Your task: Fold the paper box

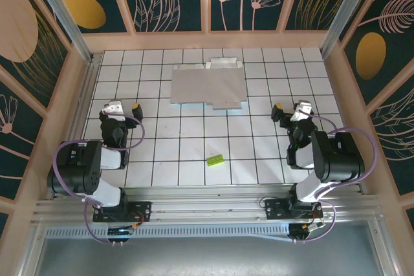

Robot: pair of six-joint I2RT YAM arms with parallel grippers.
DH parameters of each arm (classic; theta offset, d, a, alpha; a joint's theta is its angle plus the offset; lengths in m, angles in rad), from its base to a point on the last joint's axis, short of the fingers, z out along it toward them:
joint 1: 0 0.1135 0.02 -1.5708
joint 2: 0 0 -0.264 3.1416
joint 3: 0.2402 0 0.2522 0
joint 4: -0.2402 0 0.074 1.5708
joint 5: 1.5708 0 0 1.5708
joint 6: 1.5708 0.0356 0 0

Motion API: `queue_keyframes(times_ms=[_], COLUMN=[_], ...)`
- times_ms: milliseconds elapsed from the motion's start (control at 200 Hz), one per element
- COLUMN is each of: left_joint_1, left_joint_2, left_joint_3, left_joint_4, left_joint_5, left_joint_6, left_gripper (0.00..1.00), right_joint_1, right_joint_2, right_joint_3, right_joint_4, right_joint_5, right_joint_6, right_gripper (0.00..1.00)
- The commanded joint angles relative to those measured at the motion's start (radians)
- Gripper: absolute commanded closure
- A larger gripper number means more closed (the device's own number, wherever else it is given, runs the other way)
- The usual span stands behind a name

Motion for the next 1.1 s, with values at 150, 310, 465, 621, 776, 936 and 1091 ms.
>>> queue_keyframes(times_ms=[150, 310, 465, 621, 776, 936, 1091], left_joint_1=[0.008, 0.008, 0.008, 0.008, 0.006, -0.062, -0.272], left_joint_2=[-0.005, -0.006, -0.013, -0.159, -0.378, -0.376, -0.248], left_joint_3=[-0.003, -0.004, -0.013, 0.006, 0.117, 0.319, 0.52], left_joint_4=[0.043, 0.047, 0.055, -0.102, -0.442, -0.675, -0.845], left_joint_5=[0.019, 0.018, 0.0, -0.077, -0.121, 0.139, 0.33], left_joint_6=[-0.005, -0.005, -0.012, -0.042, -0.261, -0.45, -0.357], left_gripper=[0.01, 0.01, 0.01, 0.01, 0.01, 0.01, 0.01], right_joint_1=[-0.006, -0.004, -0.005, 0.022, 0.031, 0.068, 0.136], right_joint_2=[-0.013, -0.013, -0.026, -0.231, -0.335, -0.163, 0.016], right_joint_3=[0.014, 0.015, 0.01, 0.059, 0.315, 0.604, 0.84], right_joint_4=[0.005, 0.004, 0.003, -0.275, -0.844, -1.189, -1.412], right_joint_5=[-0.019, -0.019, -0.02, 0.138, 0.002, -0.281, -0.246], right_joint_6=[-0.01, -0.01, -0.009, 0.028, 0.319, 0.445, 0.381], right_gripper=[0.01, 0.01, 0.01, 0.01, 0.02, 0.02, 0.02])
